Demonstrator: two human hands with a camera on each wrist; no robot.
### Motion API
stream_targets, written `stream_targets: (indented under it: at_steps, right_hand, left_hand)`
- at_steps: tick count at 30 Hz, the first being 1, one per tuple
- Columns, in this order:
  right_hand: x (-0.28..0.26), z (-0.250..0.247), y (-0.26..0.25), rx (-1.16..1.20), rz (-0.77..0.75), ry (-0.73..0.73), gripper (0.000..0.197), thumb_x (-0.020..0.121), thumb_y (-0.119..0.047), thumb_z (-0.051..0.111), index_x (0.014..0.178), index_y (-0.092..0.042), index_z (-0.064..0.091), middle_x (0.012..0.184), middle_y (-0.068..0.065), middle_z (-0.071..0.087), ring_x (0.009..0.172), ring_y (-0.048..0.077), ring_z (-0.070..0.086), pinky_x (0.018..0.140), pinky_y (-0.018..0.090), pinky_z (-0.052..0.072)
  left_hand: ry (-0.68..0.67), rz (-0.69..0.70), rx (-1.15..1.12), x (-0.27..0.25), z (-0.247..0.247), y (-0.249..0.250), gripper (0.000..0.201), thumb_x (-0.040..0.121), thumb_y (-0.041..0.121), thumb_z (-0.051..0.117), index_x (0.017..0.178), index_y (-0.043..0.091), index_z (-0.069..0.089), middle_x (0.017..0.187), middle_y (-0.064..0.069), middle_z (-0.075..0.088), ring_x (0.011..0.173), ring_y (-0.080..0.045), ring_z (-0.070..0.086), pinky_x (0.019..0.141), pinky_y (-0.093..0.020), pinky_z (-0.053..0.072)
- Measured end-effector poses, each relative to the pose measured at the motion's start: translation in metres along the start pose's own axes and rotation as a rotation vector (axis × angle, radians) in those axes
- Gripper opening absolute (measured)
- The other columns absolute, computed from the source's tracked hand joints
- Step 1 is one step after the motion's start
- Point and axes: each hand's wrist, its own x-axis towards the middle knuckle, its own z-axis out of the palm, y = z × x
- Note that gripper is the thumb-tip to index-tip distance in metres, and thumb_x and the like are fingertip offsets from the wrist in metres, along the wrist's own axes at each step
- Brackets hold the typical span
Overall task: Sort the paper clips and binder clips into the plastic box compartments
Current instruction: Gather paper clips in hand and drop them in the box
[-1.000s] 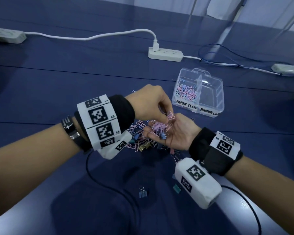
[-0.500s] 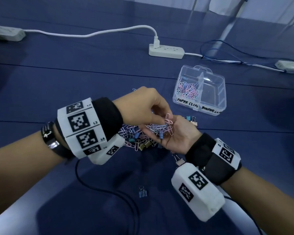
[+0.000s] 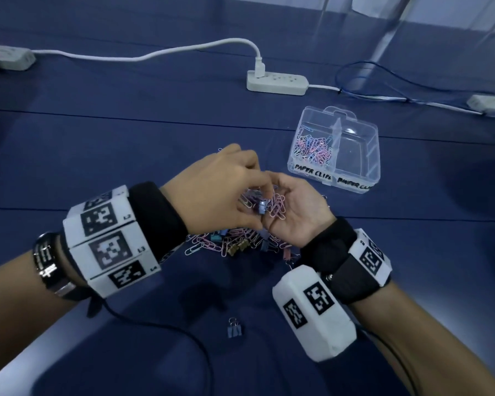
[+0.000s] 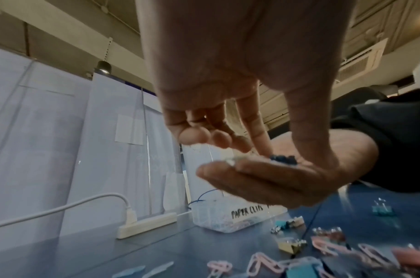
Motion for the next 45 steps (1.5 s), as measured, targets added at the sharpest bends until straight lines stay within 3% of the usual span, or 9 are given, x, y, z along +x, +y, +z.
stream_targets:
  at_steps: [6, 10, 16, 23, 27, 30, 33, 39, 45]
  right_hand:
    - [0.004, -0.001, 0.002, 0.007, 0.015, 0.037, 0.042, 0.095, -0.023, 0.031, 0.081, 0.000, 0.063, 0.069, 0.016, 0.067, 0.058, 0.024, 0.068, 0.052, 0.028, 0.056]
    - [0.007, -0.006, 0.003, 0.064, 0.021, -0.002, 0.054, 0.096, -0.022, 0.028, 0.072, 0.007, 0.068, 0.073, 0.019, 0.070, 0.064, 0.025, 0.070, 0.062, 0.032, 0.058]
    - [0.014, -0.007, 0.001, 0.117, 0.016, -0.001, 0.038, 0.096, -0.020, 0.030, 0.097, 0.007, 0.057, 0.091, 0.020, 0.067, 0.080, 0.028, 0.068, 0.077, 0.041, 0.055]
    - [0.016, -0.014, -0.008, 0.187, 0.024, 0.010, 0.045, 0.095, -0.021, 0.033, 0.094, 0.014, 0.060, 0.090, 0.029, 0.067, 0.073, 0.039, 0.069, 0.075, 0.040, 0.055]
    - [0.016, -0.017, -0.012, 0.184, 0.001, 0.023, 0.044, 0.094, -0.022, 0.034, 0.097, 0.014, 0.059, 0.094, 0.029, 0.066, 0.076, 0.040, 0.069, 0.078, 0.041, 0.053]
    - [0.018, -0.017, -0.010, 0.162, 0.013, 0.036, 0.045, 0.093, -0.022, 0.035, 0.096, 0.014, 0.060, 0.096, 0.029, 0.066, 0.078, 0.039, 0.068, 0.080, 0.041, 0.052]
    - [0.018, -0.016, -0.005, 0.100, 0.031, 0.037, 0.046, 0.093, -0.024, 0.035, 0.096, 0.013, 0.062, 0.098, 0.027, 0.066, 0.082, 0.036, 0.068, 0.082, 0.040, 0.052]
    - [0.016, -0.012, 0.001, 0.003, 0.055, 0.002, 0.049, 0.095, -0.030, 0.029, 0.105, 0.011, 0.055, 0.096, 0.022, 0.064, 0.083, 0.031, 0.067, 0.084, 0.036, 0.053]
    - [0.011, -0.003, 0.007, -0.034, 0.019, -0.013, 0.060, 0.097, -0.027, 0.028, 0.062, -0.007, 0.073, 0.067, 0.006, 0.071, 0.062, 0.015, 0.069, 0.068, 0.032, 0.058]
  left_hand:
    - [0.011, -0.042, -0.055, 0.000, 0.006, -0.004, 0.032, 0.078, 0.040, 0.064, 0.107, 0.029, 0.069, 0.096, 0.007, 0.055, 0.094, -0.009, 0.046, 0.086, -0.034, 0.046]
    - [0.051, -0.084, -0.277, 0.001, 0.001, -0.009, 0.024, 0.078, 0.036, 0.067, 0.100, 0.028, 0.072, 0.085, 0.012, 0.062, 0.072, 0.000, 0.054, 0.065, -0.006, 0.040]
    - [0.017, -0.157, -0.359, 0.006, -0.015, -0.019, 0.022, 0.079, 0.021, 0.069, 0.100, 0.029, 0.069, 0.072, 0.022, 0.058, 0.055, 0.019, 0.052, 0.054, 0.004, 0.035]
    - [0.149, -0.411, -0.306, 0.009, -0.007, -0.059, 0.019, 0.079, 0.012, 0.069, 0.094, 0.024, 0.070, 0.076, 0.001, 0.064, 0.062, -0.004, 0.052, 0.059, -0.001, 0.039]
    - [0.077, -0.530, -0.266, 0.005, -0.006, -0.074, 0.018, 0.079, 0.011, 0.068, 0.092, 0.024, 0.069, 0.076, 0.001, 0.062, 0.064, -0.006, 0.053, 0.061, -0.014, 0.039]
    - [-0.005, -0.561, -0.232, 0.006, -0.005, -0.072, 0.027, 0.081, 0.015, 0.067, 0.106, 0.023, 0.067, 0.086, 0.001, 0.063, 0.084, -0.017, 0.062, 0.077, -0.024, 0.044]
    - [-0.020, -0.500, -0.208, 0.006, -0.004, -0.062, 0.029, 0.083, 0.022, 0.065, 0.112, 0.028, 0.064, 0.094, 0.003, 0.062, 0.093, -0.016, 0.061, 0.080, -0.023, 0.041]
    - [0.074, -0.207, -0.239, 0.005, -0.005, -0.031, 0.017, 0.082, 0.027, 0.065, 0.097, 0.022, 0.071, 0.085, 0.003, 0.063, 0.078, -0.010, 0.060, 0.069, -0.013, 0.042]
    - [0.023, -0.164, -0.166, 0.012, 0.009, -0.014, 0.022, 0.083, 0.033, 0.062, 0.103, 0.025, 0.070, 0.075, 0.013, 0.046, 0.077, -0.011, 0.050, 0.077, -0.032, 0.048]
